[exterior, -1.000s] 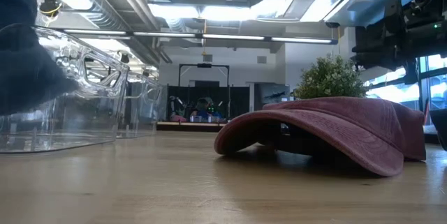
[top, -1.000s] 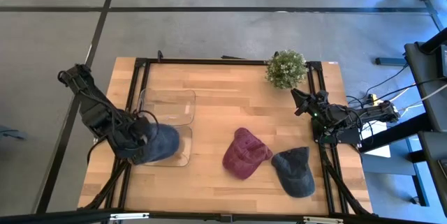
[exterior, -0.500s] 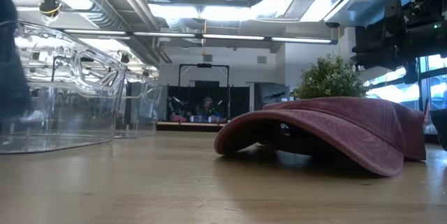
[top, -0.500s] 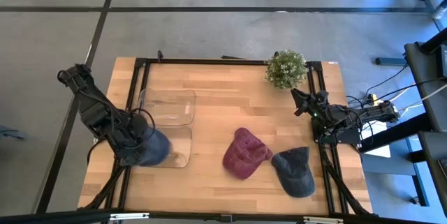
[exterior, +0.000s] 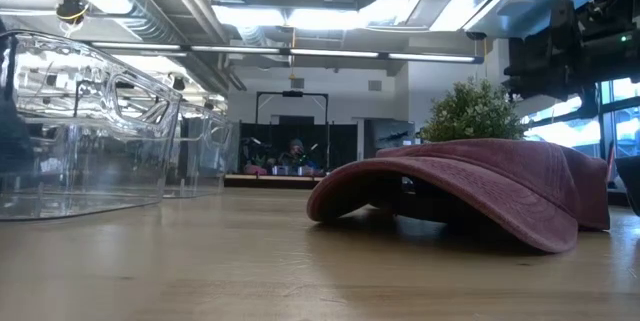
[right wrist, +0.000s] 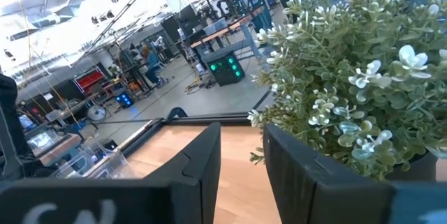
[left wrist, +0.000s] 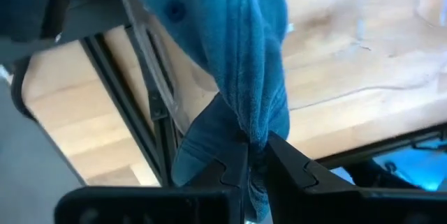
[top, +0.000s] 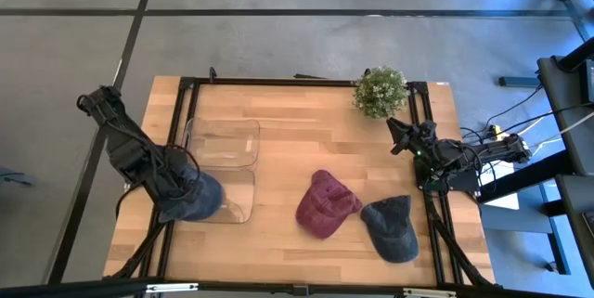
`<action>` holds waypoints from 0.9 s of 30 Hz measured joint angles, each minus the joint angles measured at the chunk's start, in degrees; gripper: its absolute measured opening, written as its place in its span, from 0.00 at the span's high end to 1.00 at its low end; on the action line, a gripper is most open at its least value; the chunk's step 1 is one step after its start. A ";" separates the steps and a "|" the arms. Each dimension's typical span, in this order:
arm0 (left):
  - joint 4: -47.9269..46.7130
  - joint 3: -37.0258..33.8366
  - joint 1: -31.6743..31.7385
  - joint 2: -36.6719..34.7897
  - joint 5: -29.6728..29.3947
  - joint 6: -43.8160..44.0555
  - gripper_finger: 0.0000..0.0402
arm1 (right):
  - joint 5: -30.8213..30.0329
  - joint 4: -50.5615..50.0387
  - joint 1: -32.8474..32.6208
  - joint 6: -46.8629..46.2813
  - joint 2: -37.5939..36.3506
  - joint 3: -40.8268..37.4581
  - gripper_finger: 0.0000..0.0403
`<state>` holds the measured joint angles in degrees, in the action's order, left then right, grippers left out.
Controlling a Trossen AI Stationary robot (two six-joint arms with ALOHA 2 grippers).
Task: Pick & Place hat
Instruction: Put the top blue cap into the bottom transparent bin
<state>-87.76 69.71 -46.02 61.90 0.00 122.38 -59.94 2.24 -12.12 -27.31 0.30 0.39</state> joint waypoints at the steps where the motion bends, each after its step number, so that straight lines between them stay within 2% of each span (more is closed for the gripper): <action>1: -0.16 0.00 0.00 0.13 -0.16 0.43 0.93 | 0.00 0.00 0.00 0.61 0.00 0.00 0.73; 7: -2.10 -0.40 0.00 1.06 -1.76 2.84 0.88 | -0.72 -0.09 0.00 1.04 0.01 0.01 0.73; 11: -2.34 -2.23 0.00 1.11 -2.21 1.85 0.88 | -0.92 -0.13 0.00 1.03 0.00 0.00 0.73; 18: -2.28 -3.74 0.00 1.10 -2.07 5.24 0.87 | -0.94 -0.13 0.00 0.87 0.01 -0.01 0.73; 27: -2.26 -3.74 0.00 -0.23 -2.98 4.05 0.69 | -0.94 -0.15 0.00 0.83 0.00 -0.01 0.73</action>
<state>-90.02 65.98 -46.02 61.67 -2.97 126.43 -60.89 2.09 -12.12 -26.48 0.30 0.38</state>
